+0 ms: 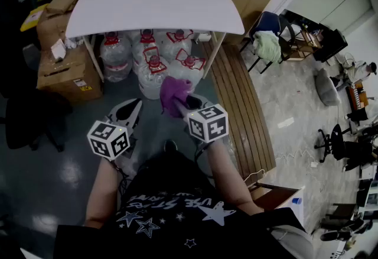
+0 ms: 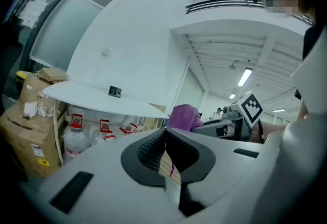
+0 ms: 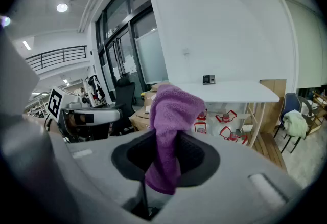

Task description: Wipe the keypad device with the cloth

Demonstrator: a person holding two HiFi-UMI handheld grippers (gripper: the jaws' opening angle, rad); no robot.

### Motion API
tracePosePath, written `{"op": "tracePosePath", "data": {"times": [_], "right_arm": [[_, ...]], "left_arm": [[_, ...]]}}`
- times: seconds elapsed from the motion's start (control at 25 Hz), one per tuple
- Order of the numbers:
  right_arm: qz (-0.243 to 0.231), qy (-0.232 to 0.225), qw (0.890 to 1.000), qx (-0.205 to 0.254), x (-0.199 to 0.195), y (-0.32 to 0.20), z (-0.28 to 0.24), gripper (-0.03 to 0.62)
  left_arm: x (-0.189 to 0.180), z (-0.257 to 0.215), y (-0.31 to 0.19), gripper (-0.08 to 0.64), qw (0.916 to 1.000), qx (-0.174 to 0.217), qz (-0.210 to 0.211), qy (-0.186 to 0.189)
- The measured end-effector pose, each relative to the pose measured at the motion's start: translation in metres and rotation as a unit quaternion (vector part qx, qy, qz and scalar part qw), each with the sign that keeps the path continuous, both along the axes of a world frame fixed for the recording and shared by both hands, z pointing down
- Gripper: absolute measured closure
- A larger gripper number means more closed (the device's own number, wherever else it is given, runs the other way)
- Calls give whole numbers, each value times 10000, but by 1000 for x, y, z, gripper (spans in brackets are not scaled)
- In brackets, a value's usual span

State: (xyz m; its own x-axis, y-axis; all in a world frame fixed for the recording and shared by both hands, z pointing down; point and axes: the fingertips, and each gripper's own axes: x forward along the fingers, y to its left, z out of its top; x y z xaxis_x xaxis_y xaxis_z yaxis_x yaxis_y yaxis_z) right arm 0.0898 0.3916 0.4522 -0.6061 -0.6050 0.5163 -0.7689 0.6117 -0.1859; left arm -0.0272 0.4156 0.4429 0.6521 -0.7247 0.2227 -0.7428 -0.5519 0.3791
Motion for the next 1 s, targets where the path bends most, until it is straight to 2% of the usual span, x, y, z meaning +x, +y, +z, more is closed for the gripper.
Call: {"op": "tracePosePath", "data": {"times": [0.36,0.6,1.0], "right_arm": [[-50,-29,10000,45,-12,-9,-6,499],[-171,-226,9996,35,-26,-5,-11,499],[-37,-317,9995,-10,-25,-21,-10,499]], "left_arm": [[-10,-4,-5,551,10000,16,-21,-56],[-19,0,3,551,10000,-17,-21,-89],[-39,-2,-11,551,9996,-2,-226,-150]]}}
